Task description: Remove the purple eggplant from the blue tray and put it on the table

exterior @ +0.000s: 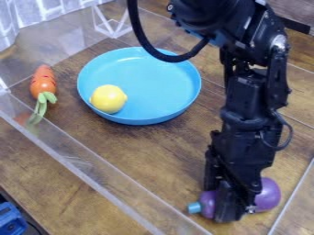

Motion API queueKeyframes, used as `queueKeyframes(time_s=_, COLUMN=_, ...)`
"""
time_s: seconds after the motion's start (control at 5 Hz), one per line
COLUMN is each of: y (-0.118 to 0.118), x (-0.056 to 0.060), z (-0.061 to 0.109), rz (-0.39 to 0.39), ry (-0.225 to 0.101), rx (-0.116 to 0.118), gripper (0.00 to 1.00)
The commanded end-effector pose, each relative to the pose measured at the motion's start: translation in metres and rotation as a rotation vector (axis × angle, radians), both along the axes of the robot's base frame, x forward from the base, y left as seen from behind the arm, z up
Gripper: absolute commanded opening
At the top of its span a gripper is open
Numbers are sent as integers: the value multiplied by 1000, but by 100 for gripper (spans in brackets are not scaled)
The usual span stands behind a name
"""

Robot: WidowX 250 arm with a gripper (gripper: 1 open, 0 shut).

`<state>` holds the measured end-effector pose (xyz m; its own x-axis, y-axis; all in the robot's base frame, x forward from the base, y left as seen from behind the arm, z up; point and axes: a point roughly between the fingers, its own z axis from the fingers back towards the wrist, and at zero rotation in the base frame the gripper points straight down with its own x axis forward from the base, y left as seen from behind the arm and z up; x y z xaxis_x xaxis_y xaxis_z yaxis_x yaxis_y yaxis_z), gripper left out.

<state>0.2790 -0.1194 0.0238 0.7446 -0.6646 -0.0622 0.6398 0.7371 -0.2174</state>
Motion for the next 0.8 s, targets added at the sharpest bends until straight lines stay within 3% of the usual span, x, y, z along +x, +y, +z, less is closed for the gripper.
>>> queueKeyframes(time_s=0.0, y=4, x=16, z=27, rz=32, ry=-69, rx=-13, gripper=0)
queueKeyframes(time_s=0.6, y=14, x=24, z=61, rz=104, ry=-58, rx=38, gripper=0)
